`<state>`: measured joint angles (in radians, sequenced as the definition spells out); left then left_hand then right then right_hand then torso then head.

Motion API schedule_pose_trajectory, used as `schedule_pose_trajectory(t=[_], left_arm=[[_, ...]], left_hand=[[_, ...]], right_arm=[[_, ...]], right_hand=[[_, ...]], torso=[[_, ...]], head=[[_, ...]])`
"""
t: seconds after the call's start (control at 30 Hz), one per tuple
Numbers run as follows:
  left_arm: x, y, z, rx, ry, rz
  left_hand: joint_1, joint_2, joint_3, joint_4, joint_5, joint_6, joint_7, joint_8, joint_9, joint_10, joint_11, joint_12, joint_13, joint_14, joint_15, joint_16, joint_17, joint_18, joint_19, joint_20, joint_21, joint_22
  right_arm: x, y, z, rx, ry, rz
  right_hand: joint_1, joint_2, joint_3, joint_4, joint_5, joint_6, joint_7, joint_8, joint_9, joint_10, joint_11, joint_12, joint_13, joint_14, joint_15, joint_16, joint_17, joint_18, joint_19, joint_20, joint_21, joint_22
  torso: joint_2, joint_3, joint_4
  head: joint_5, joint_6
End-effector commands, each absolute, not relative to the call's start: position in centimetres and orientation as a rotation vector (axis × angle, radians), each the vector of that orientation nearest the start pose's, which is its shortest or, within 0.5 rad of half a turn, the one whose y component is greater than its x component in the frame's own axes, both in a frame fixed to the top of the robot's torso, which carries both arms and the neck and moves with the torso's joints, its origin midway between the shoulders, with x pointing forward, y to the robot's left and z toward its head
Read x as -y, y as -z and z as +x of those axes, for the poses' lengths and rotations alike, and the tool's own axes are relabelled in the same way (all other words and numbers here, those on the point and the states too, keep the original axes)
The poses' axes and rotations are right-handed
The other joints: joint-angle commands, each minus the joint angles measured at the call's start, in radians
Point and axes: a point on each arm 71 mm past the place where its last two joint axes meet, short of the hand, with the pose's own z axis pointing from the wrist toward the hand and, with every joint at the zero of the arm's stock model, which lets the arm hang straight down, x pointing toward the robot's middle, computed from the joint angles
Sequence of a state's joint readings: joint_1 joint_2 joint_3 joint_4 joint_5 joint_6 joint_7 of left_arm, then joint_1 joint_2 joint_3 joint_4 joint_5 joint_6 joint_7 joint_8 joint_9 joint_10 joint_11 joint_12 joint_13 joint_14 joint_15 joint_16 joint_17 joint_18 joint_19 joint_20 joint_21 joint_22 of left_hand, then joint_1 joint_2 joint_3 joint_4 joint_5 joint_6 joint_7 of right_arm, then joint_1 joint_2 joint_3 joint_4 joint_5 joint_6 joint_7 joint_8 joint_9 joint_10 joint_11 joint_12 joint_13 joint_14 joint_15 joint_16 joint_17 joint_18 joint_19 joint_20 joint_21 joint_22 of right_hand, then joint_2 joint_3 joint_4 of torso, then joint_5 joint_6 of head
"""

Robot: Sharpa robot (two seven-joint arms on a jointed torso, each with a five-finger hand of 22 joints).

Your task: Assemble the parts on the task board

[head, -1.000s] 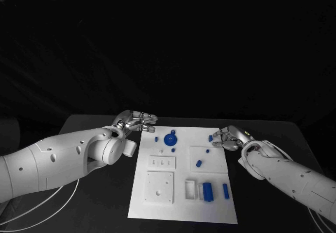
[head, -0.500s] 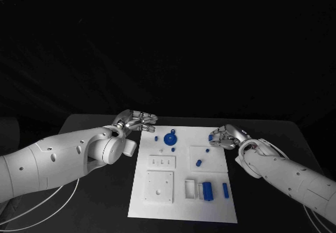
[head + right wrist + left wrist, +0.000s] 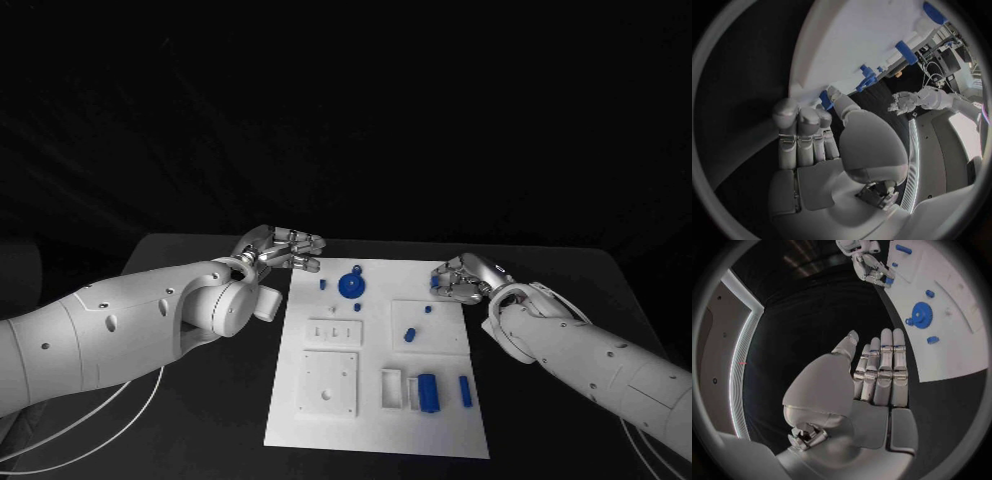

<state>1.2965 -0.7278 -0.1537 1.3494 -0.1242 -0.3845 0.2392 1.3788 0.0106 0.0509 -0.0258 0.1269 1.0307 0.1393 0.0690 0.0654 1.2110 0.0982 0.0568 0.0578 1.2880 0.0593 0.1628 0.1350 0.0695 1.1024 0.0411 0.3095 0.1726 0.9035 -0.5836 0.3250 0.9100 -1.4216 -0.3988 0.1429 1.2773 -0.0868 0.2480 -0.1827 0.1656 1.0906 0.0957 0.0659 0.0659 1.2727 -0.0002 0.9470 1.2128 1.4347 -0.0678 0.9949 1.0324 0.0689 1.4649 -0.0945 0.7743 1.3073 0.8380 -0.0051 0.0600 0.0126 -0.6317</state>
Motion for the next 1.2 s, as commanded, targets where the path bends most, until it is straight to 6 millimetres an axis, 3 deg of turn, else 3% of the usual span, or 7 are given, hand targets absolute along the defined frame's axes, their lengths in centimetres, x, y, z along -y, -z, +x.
schedule_pose_trajectory(t=[0.03,0.3,0.63,0.93,1.03,1.1,1.2], left_arm=[[-20.4,18.7,52.5,-1.563,1.283,-1.001],[-20.4,18.7,52.5,-1.566,1.281,-1.002],[-20.4,18.7,52.5,-1.569,1.280,-1.003],[-20.5,18.8,52.6,-1.574,1.274,-0.995],[-20.6,18.8,52.6,-1.593,1.264,-0.973],[-20.5,18.8,52.6,-1.618,1.257,-0.944],[-20.5,18.7,52.8,-1.658,1.234,-0.908]], left_hand=[[-0.002,0.003,-0.001,-0.003,0.001,-0.006,-0.001,-0.004,0.001,-0.008,-0.001,0.002,0.001,-0.003,-0.003,0.006,0.002,-0.001,-0.004,-0.001,0.004,0.001],[-0.002,0.003,-0.001,-0.003,0.001,-0.006,-0.001,-0.004,0.001,-0.008,-0.001,0.002,0.001,-0.003,-0.003,0.006,0.002,-0.001,-0.004,-0.001,0.004,0.001],[-0.002,0.003,-0.001,-0.003,0.001,-0.008,-0.001,-0.004,0.001,-0.009,-0.001,0.002,0.001,-0.003,-0.002,0.007,0.002,-0.001,-0.004,-0.001,0.005,0.002],[-0.002,0.005,-0.001,-0.003,0.001,-0.002,-0.003,-0.002,0.002,-0.006,-0.003,0.002,0.001,0.008,-0.007,0.016,0.005,0.001,0.002,-0.004,0.011,0.005],[-0.012,0.006,-0.007,0.003,-0.001,0.008,-0.009,-0.003,0.001,0.016,-0.015,0.002,0.001,0.079,-0.034,0.094,0.045,0.002,0.052,-0.028,0.056,0.031],[-0.025,0.005,-0.017,0.014,-0.006,0.007,-0.013,-0.005,0.001,0.031,-0.023,0.001,0.002,0.071,-0.047,0.195,0.112,-0.011,0.058,-0.048,0.104,0.065],[-0.042,0.008,-0.033,0.038,-0.012,0.025,-0.026,-0.003,0.002,0.093,-0.046,0.004,0.004,0.059,-0.071,0.382,0.231,-0.016,0.071,-0.072,0.196,0.131]], right_arm=[[26.6,27.2,54.8,-1.568,-0.601,0.198],[26.6,27.3,54.8,-1.580,-0.603,0.198],[26.5,27.4,54.8,-1.584,-0.604,0.196],[26.5,26.9,54.8,-1.552,-0.600,0.216],[26.4,26.1,54.9,-1.542,-0.606,0.213],[26.3,25.4,54.9,-1.535,-0.609,0.208],[26.1,24.3,55.0,-1.531,-0.614,0.194]], right_hand=[[-0.002,0.014,0.013,-0.004,-0.014,0.013,0.001,-0.004,-0.001,0.005,-0.005,0.006,0.003,0.003,-0.007,0.008,0.003,0.006,0.047,-0.001,0.007,0.098],[-0.007,0.032,0.050,-0.018,-0.054,0.052,-0.009,-0.003,0.000,0.010,-0.010,0.019,0.013,0.003,-0.011,0.011,0.009,0.002,0.046,-0.005,0.013,0.099],[-0.010,0.054,0.052,-0.028,-0.058,0.125,-0.031,-0.002,0.006,0.012,-0.021,0.027,0.021,0.004,-0.020,0.013,0.016,-0.003,0.044,-0.013,0.017,0.099],[-0.013,0.065,0.040,-0.031,-0.060,0.138,-0.035,-0.003,0.006,0.023,-0.025,0.041,0.030,0.008,-0.023,0.019,0.025,-0.006,0.045,-0.018,0.019,0.099],[-0.011,0.066,0.041,-0.032,-0.061,0.137,-0.035,-0.003,0.006,0.025,-0.025,0.044,0.033,0.010,-0.023,0.023,0.029,-0.006,0.046,-0.018,0.025,0.100],[-0.011,0.066,0.041,-0.032,-0.061,0.137,-0.035,-0.003,0.006,0.025,-0.025,0.044,0.033,0.010,-0.023,0.023,0.029,-0.006,0.046,-0.018,0.025,0.100],[-0.010,0.065,0.039,-0.034,-0.062,0.140,-0.035,-0.003,0.007,0.027,-0.026,0.047,0.036,0.011,-0.023,0.030,0.037,-0.005,0.048,-0.018,0.029,0.101]], torso=[[0.000,0.0002,0.0003],[0.000,0.0000,0.0029],[0.001,0.0006,0.0030],[0.000,0.0020,0.0025],[-0.002,0.0015,-0.0001],[-0.003,0.0018,-0.0012],[-0.007,0.0022,-0.0056]], head=[[0.000,0.000],[-0.002,0.000],[-0.003,-0.001],[-0.002,0.001],[-0.002,0.004],[-0.003,0.005],[-0.003,0.009]])
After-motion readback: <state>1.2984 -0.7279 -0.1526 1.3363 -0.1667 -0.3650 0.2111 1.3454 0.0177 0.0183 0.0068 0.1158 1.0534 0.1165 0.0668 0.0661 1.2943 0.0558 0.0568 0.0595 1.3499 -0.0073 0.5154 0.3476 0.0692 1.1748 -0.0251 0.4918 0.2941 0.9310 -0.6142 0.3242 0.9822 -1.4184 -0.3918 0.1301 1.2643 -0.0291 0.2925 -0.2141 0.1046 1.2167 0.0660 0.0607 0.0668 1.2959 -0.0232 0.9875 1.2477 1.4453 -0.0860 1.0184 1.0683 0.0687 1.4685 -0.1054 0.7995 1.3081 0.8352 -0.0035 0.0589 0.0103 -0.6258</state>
